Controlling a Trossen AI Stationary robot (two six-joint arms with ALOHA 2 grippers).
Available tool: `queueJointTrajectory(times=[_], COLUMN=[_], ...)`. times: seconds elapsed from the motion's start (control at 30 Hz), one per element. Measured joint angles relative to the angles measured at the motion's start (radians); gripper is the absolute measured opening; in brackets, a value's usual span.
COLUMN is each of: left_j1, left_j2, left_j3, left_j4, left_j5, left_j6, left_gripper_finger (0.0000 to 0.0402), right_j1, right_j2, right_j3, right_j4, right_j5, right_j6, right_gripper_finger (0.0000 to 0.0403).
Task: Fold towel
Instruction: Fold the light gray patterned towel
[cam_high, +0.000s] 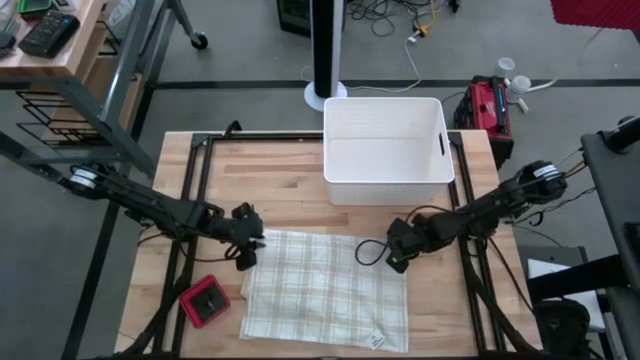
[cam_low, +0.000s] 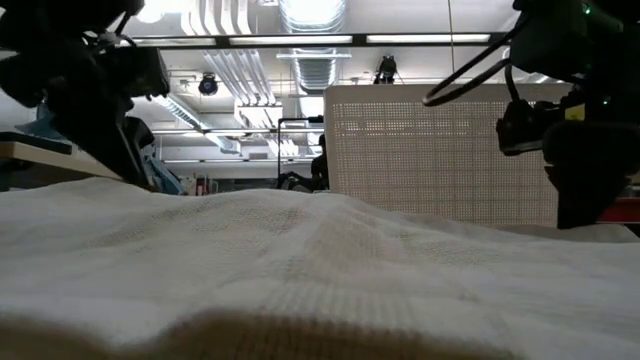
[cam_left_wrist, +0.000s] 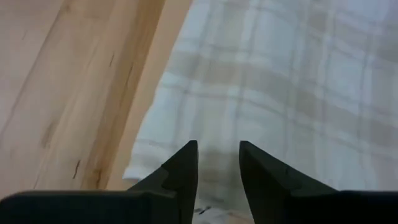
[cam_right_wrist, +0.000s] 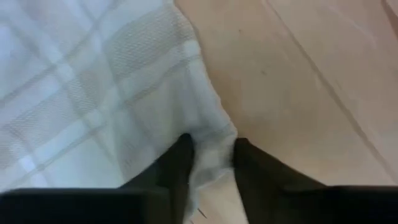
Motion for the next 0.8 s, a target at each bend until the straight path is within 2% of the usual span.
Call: queueJointTrajectory(times=[0.13,0.17,0.37,0.5,0.63,0.8], left_j1=[0.011,0.014,0.029,0.038,0.037,0.031], left_j2=[0.0,0.0,-0.006,-0.005,-0.005,-0.017], left_j3=[-0.039,-0.051,-0.071,-0.07,-0.07,-0.07], left_j4=[0.004,0.016,0.107,0.101,0.084,0.12], left_j5=[-0.021,-0.037,-0.074,-0.033,-0.022,-0.021], left_j6=[0.004,0.004,0.05,0.078,0.088,0.113], left_gripper_finger=[0.0107,0.0105,0.0097,0.0085,0.0058,0.0006], right_j1=[0.001,0.001,0.008,0.013,0.042,0.091], right_j2=[0.001,0.001,-0.017,-0.036,-0.037,-0.038], right_j3=[-0.003,-0.002,0.037,0.103,0.165,0.209], right_j4=[0.012,0.012,-0.014,-0.047,-0.079,-0.089], right_j5=[-0.011,-0.012,-0.034,-0.033,-0.03,-0.024], right_j6=[-0.006,-0.011,-0.043,-0.062,-0.095,-0.089], right_gripper_finger=[0.0022,0.0013,0.0005,0.0003,0.0002,0.0001])
